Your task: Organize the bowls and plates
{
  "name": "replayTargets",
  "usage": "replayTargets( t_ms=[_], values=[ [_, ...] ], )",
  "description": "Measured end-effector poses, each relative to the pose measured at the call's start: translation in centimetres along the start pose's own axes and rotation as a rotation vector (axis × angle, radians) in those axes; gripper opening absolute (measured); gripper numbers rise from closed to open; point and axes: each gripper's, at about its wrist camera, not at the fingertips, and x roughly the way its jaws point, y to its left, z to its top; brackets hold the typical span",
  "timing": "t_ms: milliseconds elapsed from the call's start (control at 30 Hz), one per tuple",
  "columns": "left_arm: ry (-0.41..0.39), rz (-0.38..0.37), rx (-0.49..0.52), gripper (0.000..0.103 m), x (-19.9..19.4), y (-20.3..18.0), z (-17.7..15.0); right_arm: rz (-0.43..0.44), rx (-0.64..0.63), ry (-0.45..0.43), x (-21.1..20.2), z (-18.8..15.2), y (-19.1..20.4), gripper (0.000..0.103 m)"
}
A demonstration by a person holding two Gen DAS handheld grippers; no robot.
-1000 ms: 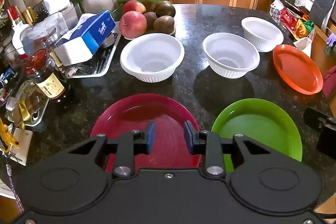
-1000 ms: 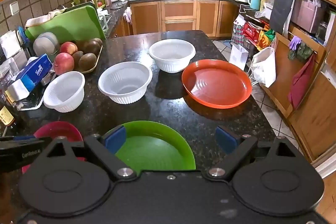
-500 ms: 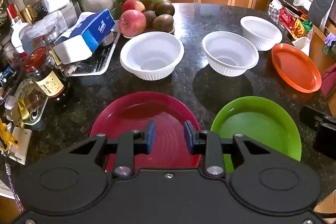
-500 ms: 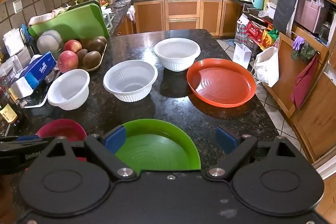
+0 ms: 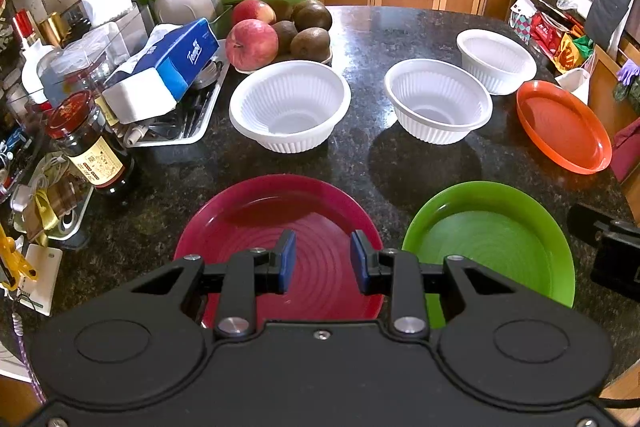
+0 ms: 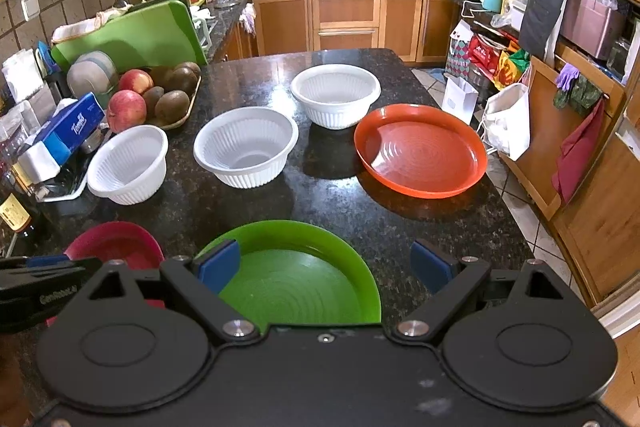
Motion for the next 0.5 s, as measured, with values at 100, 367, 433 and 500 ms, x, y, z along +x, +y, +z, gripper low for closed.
replayTargets(
  t_ms=[100,367,433,500],
  values=[
    [-0.003,0.003,0.001,0.041,0.02,-0.01,-0.01,-0.006,-0.009,0.01,0.13,0.02,0.1,0.096],
    [-0.006,0.002,0.013,0.041,0.03,-0.29,-0.01,-0.016,-0.003,0.026,0.23,0.15,-0.09,0.096],
    [-0.005,0.001,0.015,0.041,0.04,-0.29,0.03,-0.019,-0.002,0.03,0.31,0.2,-0.09,0.096],
    [-0.006,0.002,0.017,0.041,0.04,-0.3,0.05,-0.02,-0.002,0.032,0.42,0.24,-0.13,0.096]
  ],
)
